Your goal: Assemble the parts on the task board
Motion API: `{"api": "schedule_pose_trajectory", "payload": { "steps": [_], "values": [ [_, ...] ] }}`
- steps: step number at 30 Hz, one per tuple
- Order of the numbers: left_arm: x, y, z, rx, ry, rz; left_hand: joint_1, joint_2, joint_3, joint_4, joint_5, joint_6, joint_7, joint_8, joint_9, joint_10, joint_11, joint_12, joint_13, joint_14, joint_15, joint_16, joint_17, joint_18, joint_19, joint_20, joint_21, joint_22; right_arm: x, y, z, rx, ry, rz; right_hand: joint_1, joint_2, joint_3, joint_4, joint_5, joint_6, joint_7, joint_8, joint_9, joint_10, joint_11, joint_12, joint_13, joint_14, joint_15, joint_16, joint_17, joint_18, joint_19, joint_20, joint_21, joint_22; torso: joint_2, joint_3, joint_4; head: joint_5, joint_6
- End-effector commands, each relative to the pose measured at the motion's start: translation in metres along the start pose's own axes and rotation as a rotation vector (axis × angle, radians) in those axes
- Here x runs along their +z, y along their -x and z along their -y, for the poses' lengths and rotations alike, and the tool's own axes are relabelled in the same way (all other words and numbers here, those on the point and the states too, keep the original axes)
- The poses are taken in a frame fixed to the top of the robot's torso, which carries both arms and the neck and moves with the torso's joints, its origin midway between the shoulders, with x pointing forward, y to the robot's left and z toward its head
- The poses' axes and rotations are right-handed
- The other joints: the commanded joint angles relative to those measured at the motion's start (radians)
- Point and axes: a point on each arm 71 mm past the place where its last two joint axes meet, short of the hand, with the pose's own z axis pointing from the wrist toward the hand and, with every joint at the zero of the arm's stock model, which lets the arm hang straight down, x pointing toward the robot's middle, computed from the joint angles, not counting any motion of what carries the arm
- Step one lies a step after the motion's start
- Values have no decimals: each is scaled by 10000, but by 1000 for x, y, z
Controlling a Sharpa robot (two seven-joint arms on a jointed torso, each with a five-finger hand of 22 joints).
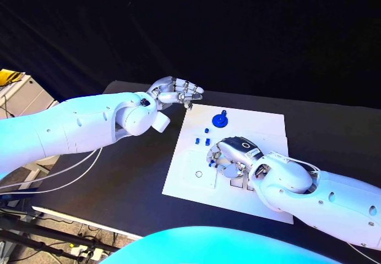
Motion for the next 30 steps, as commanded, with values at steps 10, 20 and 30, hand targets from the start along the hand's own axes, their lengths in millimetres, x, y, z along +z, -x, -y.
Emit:
{"api": "schedule_pose_trajectory", "payload": {
  "steps": [10,20,30],
  "values": [
    [1,-5,2,2,-54,-319,-85,23,-44,3,15,-52,-9,56,-14,-101,19,68,9,-74,-3,35,-1,62,-50,6,-51,-18,2,-8,0,-857,-341,-640,-56,97,0,-87,18,5,58,30,23,280,-232,26,9,591,-48,49,-14,-91,-19,20,-36,-53,6,-6,7,11,-29],
    [1,-5,2,71,-54,-367,-82,22,-46,3,15,-55,-8,56,-14,-112,21,68,8,-79,-3,35,-1,62,-51,7,-55,-20,3,-14,-6,-1029,-127,-861,-122,67,-17,-107,15,0,58,36,46,249,-220,17,1,589,-30,54,-14,-85,-39,21,-40,-48,1,-13,6,12,-29],
    [1,-4,2,87,-33,-344,-70,25,-47,-2,17,-59,-8,59,-14,-131,23,71,6,-88,-1,37,-1,63,-52,8,-62,-24,1,-12,-5,-718,-77,-509,-1172,-714,-531,311,11,-398,159,-229,19,-760,14,-14,-184,544,152,113,6,-35,-264,257,-337,-260,-4,-1,-14,5,-16]
  ]
}}
